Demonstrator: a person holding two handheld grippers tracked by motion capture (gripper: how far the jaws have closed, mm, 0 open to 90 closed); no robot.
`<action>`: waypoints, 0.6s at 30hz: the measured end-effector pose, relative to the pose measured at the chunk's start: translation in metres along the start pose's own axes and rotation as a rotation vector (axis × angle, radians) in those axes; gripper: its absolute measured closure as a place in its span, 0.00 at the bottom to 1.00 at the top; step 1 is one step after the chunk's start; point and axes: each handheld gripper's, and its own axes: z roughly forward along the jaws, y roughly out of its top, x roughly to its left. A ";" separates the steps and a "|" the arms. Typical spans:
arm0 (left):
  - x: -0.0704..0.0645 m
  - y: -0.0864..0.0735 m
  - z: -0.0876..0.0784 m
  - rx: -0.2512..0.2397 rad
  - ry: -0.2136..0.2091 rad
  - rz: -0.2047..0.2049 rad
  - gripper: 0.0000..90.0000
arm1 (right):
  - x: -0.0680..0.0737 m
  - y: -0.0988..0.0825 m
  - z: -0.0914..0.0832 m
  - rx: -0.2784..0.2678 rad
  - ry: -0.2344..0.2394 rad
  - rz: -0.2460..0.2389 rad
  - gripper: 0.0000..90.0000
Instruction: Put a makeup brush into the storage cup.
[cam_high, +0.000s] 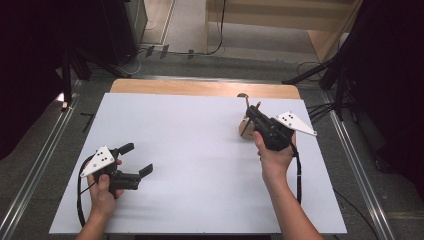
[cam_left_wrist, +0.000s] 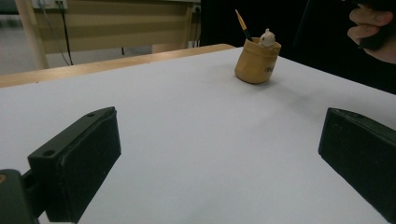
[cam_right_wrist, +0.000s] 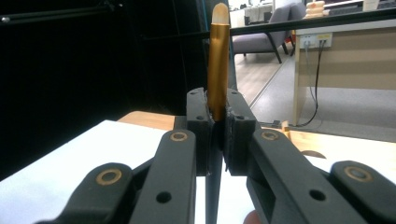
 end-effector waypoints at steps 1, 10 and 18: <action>0.001 0.000 -0.002 -0.001 0.002 -0.004 0.00 | -0.002 0.001 0.000 0.000 -0.004 0.002 0.94; 0.006 -0.003 -0.011 -0.010 0.017 -0.015 0.00 | -0.018 0.010 0.000 -0.017 -0.052 -0.006 0.94; 0.008 -0.005 -0.019 -0.008 0.024 -0.007 0.00 | -0.039 0.016 0.001 -0.023 -0.116 -0.025 0.94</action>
